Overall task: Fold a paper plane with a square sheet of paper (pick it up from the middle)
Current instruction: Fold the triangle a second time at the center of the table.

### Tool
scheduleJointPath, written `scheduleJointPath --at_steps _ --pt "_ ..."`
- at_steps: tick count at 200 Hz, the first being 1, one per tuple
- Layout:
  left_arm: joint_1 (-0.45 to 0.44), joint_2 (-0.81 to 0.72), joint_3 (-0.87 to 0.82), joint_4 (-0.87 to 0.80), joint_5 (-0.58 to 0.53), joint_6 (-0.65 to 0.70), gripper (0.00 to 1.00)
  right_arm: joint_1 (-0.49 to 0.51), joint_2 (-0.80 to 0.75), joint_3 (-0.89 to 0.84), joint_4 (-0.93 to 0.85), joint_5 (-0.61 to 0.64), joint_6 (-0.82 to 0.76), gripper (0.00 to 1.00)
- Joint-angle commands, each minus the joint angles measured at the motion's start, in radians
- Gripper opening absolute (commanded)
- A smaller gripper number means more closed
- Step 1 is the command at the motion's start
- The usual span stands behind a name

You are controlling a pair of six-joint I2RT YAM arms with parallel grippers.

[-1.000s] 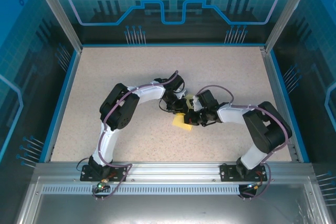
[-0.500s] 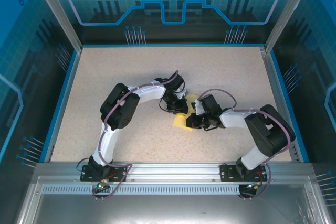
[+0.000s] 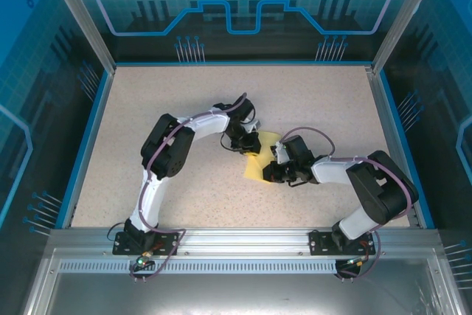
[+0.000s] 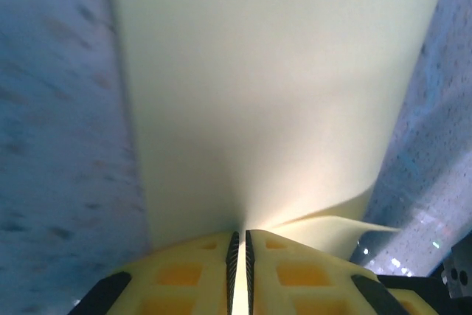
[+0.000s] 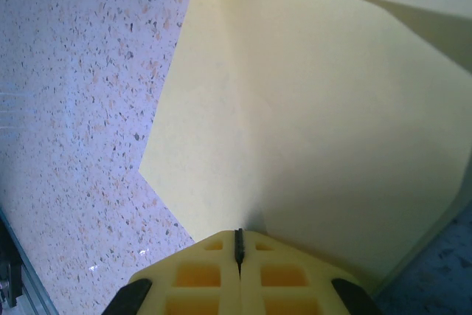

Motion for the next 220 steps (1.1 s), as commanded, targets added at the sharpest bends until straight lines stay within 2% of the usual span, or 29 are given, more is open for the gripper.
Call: scheduleJointPath --at_steps 1,48,107,133,180,220 --pt "0.046 0.03 0.035 -0.032 -0.095 0.04 0.16 -0.001 0.025 -0.059 -0.184 -0.002 -0.015 0.02" --pt "0.052 -0.033 0.051 -0.049 -0.084 0.035 0.16 -0.001 0.024 -0.051 -0.174 -0.015 -0.009 0.02" --pt "0.01 -0.213 -0.078 0.021 -0.035 -0.059 0.16 0.001 0.021 -0.035 -0.166 -0.031 -0.009 0.02" --pt "-0.039 -0.217 -0.145 0.077 0.036 -0.112 0.16 0.001 0.016 -0.028 -0.169 -0.031 -0.013 0.02" --pt "-0.09 -0.158 -0.177 0.127 0.034 -0.131 0.16 0.001 0.009 -0.019 -0.181 -0.025 -0.016 0.02" --pt "-0.085 -0.084 -0.156 0.118 0.016 -0.117 0.16 0.004 0.007 -0.012 -0.183 -0.024 -0.016 0.02"
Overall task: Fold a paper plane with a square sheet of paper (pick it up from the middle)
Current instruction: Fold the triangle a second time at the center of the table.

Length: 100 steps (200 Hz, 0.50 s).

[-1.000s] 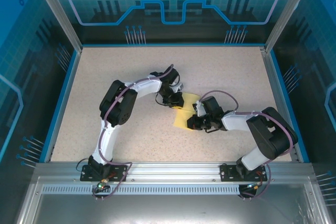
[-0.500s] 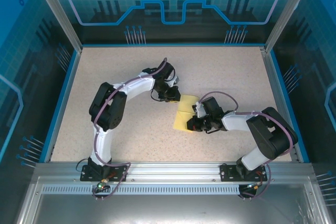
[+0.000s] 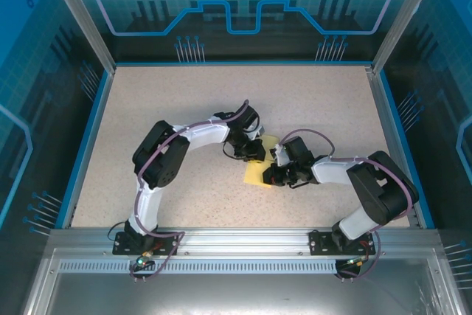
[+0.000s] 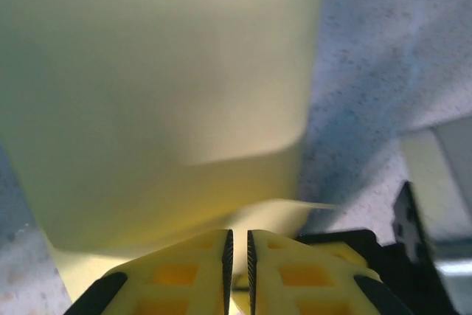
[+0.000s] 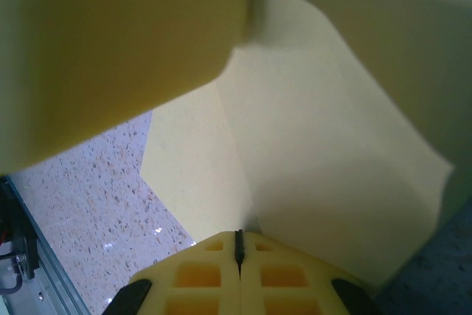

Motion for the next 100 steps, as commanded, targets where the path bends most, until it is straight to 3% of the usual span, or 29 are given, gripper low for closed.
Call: scheduleJointPath --at_steps 1,100 --pt "0.004 0.044 0.011 -0.004 0.007 0.001 0.16 0.004 0.012 -0.014 -0.133 0.029 -0.016 0.02" --pt "0.012 0.106 0.021 -0.044 -0.069 0.051 0.16 0.007 -0.075 -0.02 -0.209 0.046 -0.024 0.02"
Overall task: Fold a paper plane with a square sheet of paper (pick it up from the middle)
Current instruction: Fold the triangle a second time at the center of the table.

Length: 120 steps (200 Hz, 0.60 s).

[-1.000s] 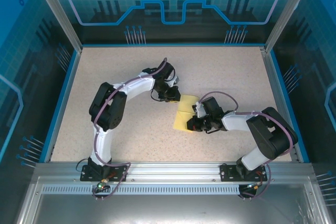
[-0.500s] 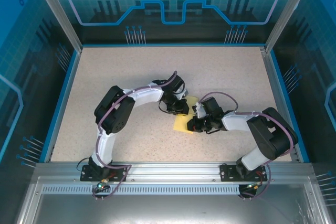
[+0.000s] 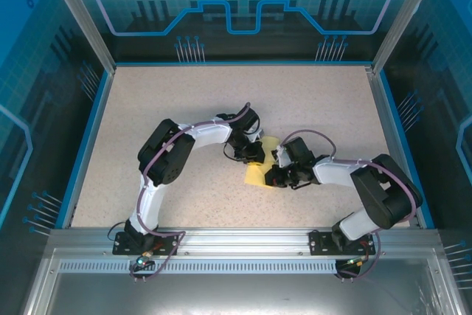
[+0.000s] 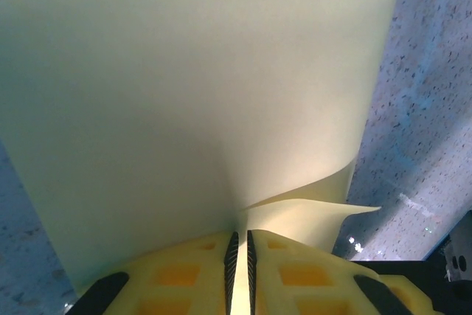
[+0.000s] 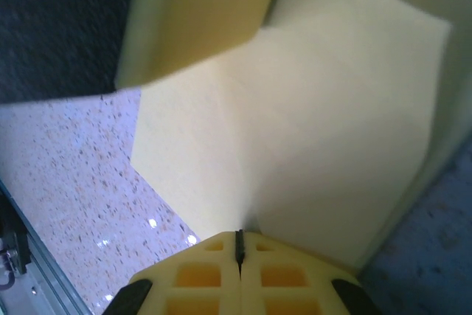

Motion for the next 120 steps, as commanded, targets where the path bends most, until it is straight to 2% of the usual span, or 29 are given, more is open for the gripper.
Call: scheduleJointPath --at_steps 1,41,72,100,120 --pt "0.007 0.059 0.004 -0.035 -0.071 0.028 0.16 0.005 -0.031 -0.023 -0.118 0.022 -0.021 0.02" --pt "0.01 0.072 0.011 -0.037 -0.07 0.037 0.16 0.003 -0.096 -0.056 -0.154 0.036 -0.013 0.02" --pt "0.009 0.066 0.011 -0.036 -0.064 0.04 0.16 -0.058 -0.166 0.003 -0.155 -0.004 -0.002 0.02" --pt "0.01 0.056 0.003 -0.03 -0.062 0.041 0.16 -0.107 -0.1 0.055 -0.053 -0.062 0.031 0.02" --pt "0.009 0.052 0.003 -0.029 -0.062 0.04 0.16 -0.112 -0.026 0.104 -0.024 -0.051 0.028 0.02"
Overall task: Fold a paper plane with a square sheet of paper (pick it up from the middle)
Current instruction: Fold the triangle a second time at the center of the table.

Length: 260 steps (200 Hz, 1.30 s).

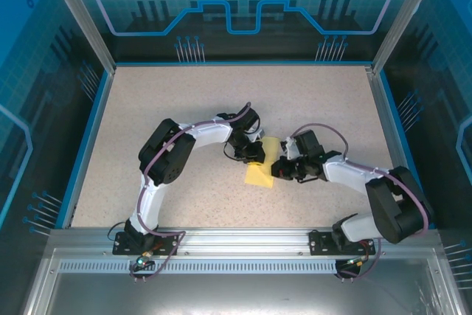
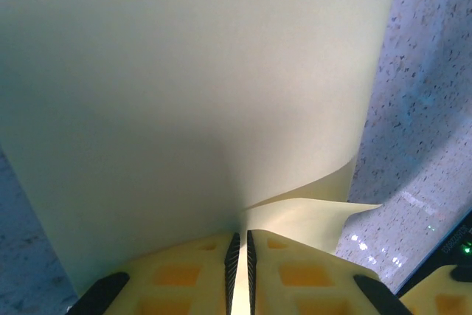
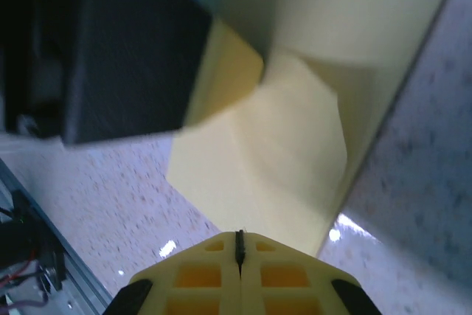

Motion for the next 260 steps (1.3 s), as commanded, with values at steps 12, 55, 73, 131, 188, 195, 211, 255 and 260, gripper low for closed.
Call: scheduleJointPath --at_steps 12,55,73,131,188,195,211,255,260 --pt "0.01 0.036 -0.012 -0.019 -0.064 0.03 0.16 -0.019 0.108 0.077 0.076 -0.027 0.01 0.02" --pt "0.009 0.04 -0.008 -0.018 -0.062 0.034 0.16 -0.075 0.24 0.119 0.128 -0.039 -0.018 0.02" --pt "0.009 0.036 -0.013 -0.021 -0.068 0.036 0.16 -0.09 0.272 0.129 0.132 -0.03 -0.029 0.02" --pt "0.01 0.03 -0.019 -0.036 -0.08 0.05 0.16 -0.104 0.293 0.125 0.057 0.06 -0.077 0.02" --pt "0.016 0.03 -0.026 -0.045 -0.092 0.059 0.16 -0.105 0.202 0.072 0.005 0.119 -0.088 0.02" --pt "0.018 0.03 -0.027 -0.044 -0.092 0.059 0.16 -0.103 0.193 0.065 -0.002 0.124 -0.09 0.02" --pt "0.017 0.032 -0.024 -0.044 -0.091 0.062 0.16 -0.104 0.186 0.049 0.0 0.124 -0.089 0.03" --pt "0.018 0.047 -0.005 -0.041 -0.082 0.058 0.16 -0.099 0.067 0.037 -0.039 0.125 -0.083 0.02" --pt "0.018 0.047 -0.003 -0.042 -0.08 0.057 0.16 -0.096 0.049 0.042 -0.051 0.126 -0.083 0.03"
